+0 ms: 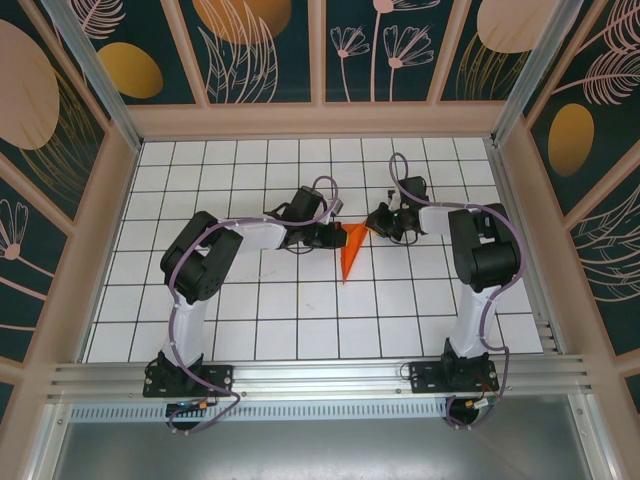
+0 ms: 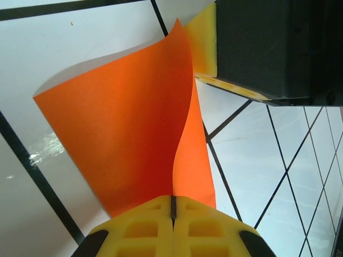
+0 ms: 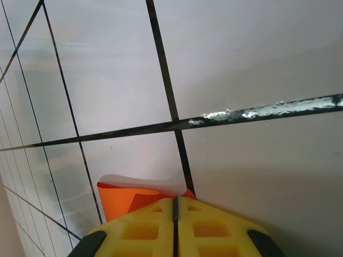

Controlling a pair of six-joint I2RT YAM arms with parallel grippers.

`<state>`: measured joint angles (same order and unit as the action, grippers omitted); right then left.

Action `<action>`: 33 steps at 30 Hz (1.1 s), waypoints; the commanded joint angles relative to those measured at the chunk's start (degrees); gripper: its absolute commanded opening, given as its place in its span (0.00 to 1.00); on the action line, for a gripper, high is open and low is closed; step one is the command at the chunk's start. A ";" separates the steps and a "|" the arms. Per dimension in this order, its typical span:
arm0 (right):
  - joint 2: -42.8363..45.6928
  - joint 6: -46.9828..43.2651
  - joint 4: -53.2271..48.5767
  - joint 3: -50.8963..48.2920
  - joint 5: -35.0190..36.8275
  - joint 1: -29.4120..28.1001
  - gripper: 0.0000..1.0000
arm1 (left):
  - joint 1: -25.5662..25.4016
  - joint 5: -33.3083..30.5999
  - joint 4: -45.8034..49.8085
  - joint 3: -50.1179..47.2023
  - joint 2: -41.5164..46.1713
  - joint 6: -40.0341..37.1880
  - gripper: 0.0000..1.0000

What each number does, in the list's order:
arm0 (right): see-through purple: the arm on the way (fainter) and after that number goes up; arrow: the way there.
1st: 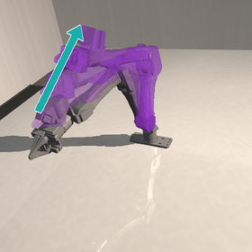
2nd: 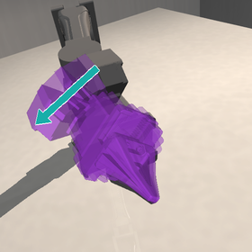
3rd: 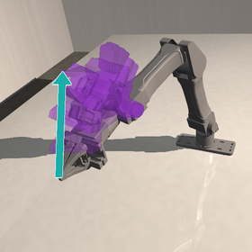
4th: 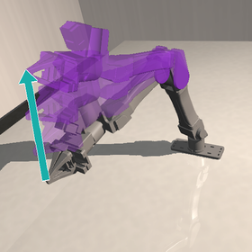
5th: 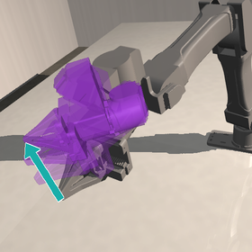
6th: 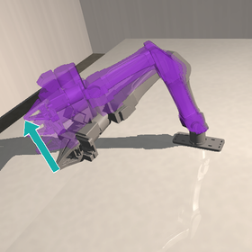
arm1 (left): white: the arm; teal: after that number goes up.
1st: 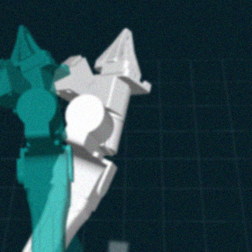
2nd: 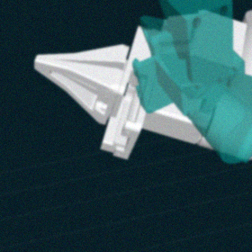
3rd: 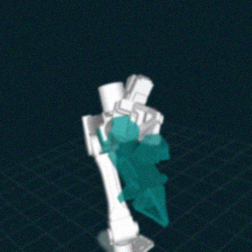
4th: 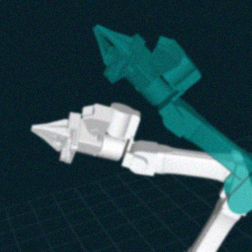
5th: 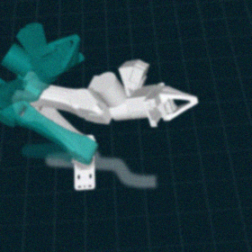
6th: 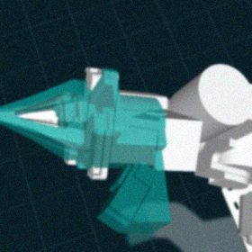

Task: Fold a paper plane with a square sheet of paper (fold left side to right side)
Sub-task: Fold the wing for the fifth time at the center of the table.

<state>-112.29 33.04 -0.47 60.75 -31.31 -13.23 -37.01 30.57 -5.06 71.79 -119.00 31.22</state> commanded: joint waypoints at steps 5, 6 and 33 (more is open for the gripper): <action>-2.17 -1.59 -3.72 0.24 1.87 -1.07 0.10 | 0.36 -1.97 2.77 2.21 -2.26 -2.48 0.02; -2.15 -1.57 -3.76 0.24 1.82 -1.06 0.10 | 0.34 -2.07 2.86 2.21 -2.35 -2.53 0.02; 2.31 -2.36 -1.64 0.95 -0.18 -0.99 0.17 | 0.34 -3.63 3.04 0.09 -4.93 -1.96 0.02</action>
<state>-112.12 32.56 -0.27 60.84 -31.46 -13.61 -37.01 28.23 -2.98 72.77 -121.73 30.00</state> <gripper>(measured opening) 0.160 0.056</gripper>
